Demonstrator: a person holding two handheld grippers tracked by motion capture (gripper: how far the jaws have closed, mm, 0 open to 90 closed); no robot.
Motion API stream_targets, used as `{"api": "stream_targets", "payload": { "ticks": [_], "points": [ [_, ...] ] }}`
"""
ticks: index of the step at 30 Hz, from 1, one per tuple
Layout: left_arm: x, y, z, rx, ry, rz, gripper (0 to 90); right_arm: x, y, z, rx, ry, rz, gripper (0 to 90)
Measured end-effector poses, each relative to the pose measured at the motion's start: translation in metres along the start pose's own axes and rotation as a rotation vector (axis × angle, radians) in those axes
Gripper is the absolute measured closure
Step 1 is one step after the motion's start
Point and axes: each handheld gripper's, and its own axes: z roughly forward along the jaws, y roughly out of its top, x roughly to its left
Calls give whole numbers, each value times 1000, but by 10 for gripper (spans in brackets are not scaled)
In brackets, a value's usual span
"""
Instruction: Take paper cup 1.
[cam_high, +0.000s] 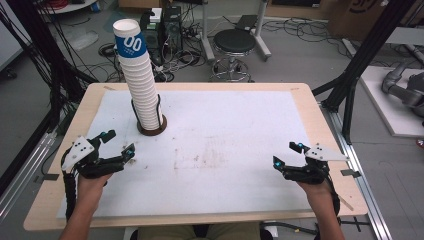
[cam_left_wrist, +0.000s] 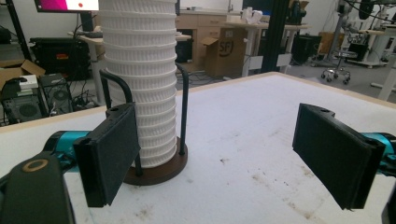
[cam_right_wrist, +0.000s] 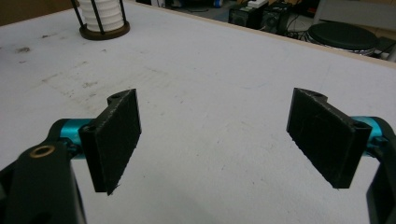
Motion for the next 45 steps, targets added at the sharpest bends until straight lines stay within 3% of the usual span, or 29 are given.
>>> {"api": "stream_targets", "payload": {
  "ticks": [10,22,24,26,27,32,35,45],
  "points": [
    [-3,2,1,-7,-10,-28,148,-2,-1,-2,-8,-4,12,180],
    [-4,23,8,-13,-46,-59,147,-2,-1,3,0,20,11,181],
    [-2,32,8,-16,-51,-67,148,-2,0,3,-1,25,11,181],
    [1,53,9,-15,-53,-49,147,0,2,3,-3,31,10,181],
    [1,53,9,-15,-53,-49,148,0,2,3,-3,31,10,181],
    [9,92,15,-38,-70,-49,146,2,4,7,2,42,6,181],
    [13,117,23,-25,-62,-19,146,4,4,10,7,50,-5,181],
    [24,160,45,-5,-70,12,146,5,4,8,9,49,-3,181]
  ]
}}
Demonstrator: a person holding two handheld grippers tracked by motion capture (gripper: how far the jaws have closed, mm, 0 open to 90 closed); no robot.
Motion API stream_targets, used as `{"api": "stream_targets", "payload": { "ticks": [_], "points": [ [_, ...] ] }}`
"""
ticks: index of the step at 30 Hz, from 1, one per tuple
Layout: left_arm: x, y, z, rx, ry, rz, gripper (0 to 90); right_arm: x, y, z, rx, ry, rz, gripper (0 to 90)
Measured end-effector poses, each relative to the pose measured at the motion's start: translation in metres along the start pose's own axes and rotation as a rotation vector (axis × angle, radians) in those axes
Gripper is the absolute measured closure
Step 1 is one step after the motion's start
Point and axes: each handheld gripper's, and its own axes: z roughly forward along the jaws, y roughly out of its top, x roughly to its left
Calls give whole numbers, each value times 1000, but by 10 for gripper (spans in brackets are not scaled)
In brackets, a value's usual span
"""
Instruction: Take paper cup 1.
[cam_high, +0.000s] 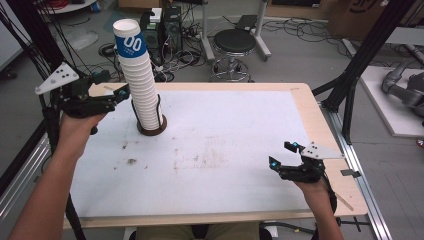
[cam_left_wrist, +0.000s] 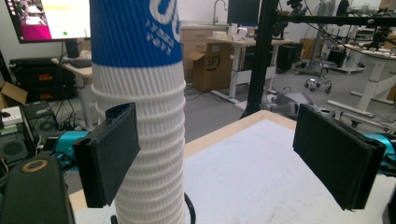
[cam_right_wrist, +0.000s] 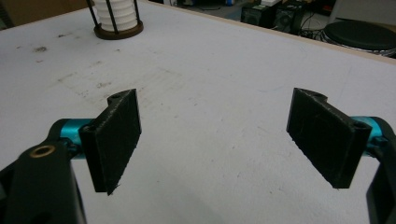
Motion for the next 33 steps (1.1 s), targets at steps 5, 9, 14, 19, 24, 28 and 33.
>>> {"api": "stream_targets", "payload": {
  "ticks": [5,9,14,19,24,28,33],
  "points": [
    [10,23,10,5,20,10,146,0,-1,0,2,1,2,181],
    [17,36,17,21,34,13,146,-1,-1,-1,3,2,5,181],
    [28,53,30,42,57,6,146,-1,-1,0,3,6,6,181],
    [36,63,40,56,67,-6,146,-1,-1,1,6,7,0,181],
    [43,74,56,79,72,-18,146,-2,-1,1,5,6,-1,181],
    [44,82,66,85,67,-19,146,-2,-2,0,8,4,7,181],
    [46,85,78,111,72,-15,146,-3,-3,0,7,3,7,181]
  ]
}}
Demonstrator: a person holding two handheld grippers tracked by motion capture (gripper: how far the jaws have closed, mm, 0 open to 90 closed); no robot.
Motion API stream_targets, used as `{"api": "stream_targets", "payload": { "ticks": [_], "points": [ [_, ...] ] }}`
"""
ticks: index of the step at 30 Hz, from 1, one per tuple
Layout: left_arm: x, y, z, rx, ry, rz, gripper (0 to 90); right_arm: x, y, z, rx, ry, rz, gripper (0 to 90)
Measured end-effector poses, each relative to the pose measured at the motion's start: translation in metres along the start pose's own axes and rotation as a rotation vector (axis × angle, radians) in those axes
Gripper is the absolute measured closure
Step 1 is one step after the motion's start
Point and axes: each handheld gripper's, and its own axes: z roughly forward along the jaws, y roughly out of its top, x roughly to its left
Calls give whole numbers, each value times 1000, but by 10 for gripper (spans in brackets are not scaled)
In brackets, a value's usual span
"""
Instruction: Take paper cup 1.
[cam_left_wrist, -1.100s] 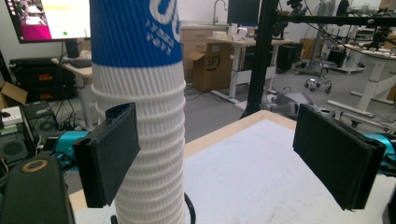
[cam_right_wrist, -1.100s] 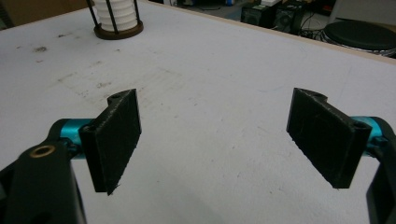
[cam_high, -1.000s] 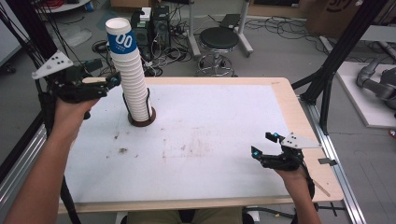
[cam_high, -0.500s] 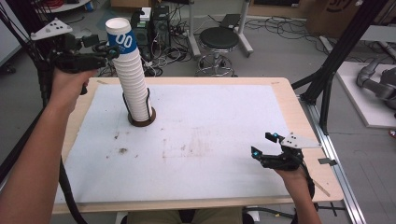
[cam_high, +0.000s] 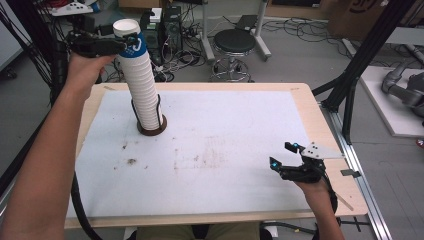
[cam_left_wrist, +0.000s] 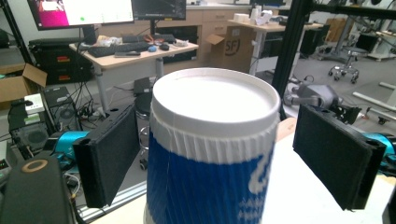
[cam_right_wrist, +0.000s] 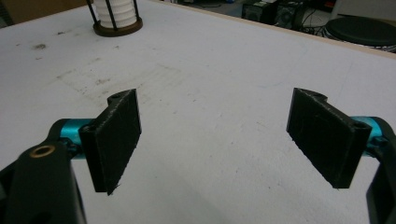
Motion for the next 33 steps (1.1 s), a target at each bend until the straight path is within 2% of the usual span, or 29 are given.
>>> {"api": "stream_targets", "payload": {
  "ticks": [3,5,8,14,18,24,30,32,33],
  "points": [
    [1,1,5,3,0,-4,151,0,0,0,1,2,0,181],
    [2,1,7,1,-9,-6,226,0,-1,0,5,0,-2,181],
    [3,1,8,-1,-5,-10,259,-1,-1,-1,5,0,2,181],
    [4,1,7,2,-4,-10,279,-1,-1,-1,5,0,1,181],
    [3,4,7,-18,-3,-14,283,0,-1,0,5,0,1,181],
    [0,20,0,-42,0,5,286,0,-1,-1,6,-1,0,181],
    [0,36,-12,-86,5,-18,288,0,-1,0,10,4,0,181],
    [0,40,-15,-86,10,-14,289,0,-1,0,11,7,-2,181],
    [-1,43,-19,-102,9,-16,289,1,-1,1,13,8,-2,181]
  ]
}}
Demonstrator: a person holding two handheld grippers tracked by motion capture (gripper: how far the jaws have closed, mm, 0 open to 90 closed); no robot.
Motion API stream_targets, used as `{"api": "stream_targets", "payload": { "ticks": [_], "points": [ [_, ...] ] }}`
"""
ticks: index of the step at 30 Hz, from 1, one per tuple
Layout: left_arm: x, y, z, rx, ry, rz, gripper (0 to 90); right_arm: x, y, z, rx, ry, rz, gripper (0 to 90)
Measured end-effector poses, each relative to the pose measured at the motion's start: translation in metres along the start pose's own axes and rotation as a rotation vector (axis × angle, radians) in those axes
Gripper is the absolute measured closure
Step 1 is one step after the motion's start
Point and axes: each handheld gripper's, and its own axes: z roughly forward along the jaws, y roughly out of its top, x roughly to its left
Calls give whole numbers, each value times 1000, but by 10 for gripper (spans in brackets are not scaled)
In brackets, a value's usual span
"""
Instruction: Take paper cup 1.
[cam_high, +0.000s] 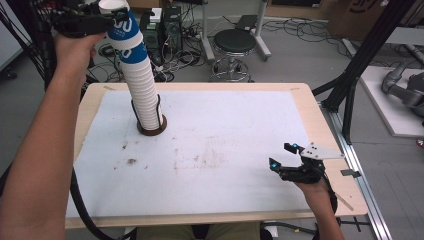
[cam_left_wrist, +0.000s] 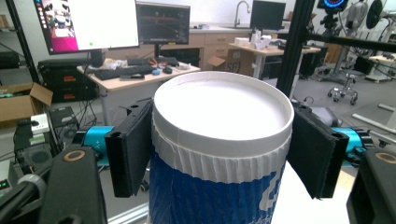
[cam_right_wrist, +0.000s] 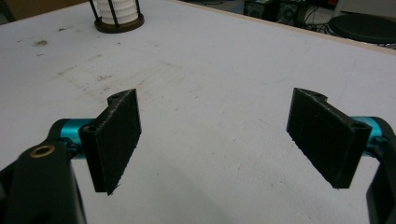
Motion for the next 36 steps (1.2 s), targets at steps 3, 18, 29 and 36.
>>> {"api": "stream_targets", "payload": {
  "ticks": [3,18,29,36],
  "points": [
    [0,3,-4,-20,1,-13,289,0,0,0,0,2,-1,181],
    [8,15,-39,-96,5,-25,291,2,1,1,5,7,-2,181],
    [1,-7,-79,-89,-42,21,294,2,1,2,-5,15,9,181],
    [-2,-24,-94,-57,-45,52,294,4,1,3,-2,18,9,181]
  ]
}}
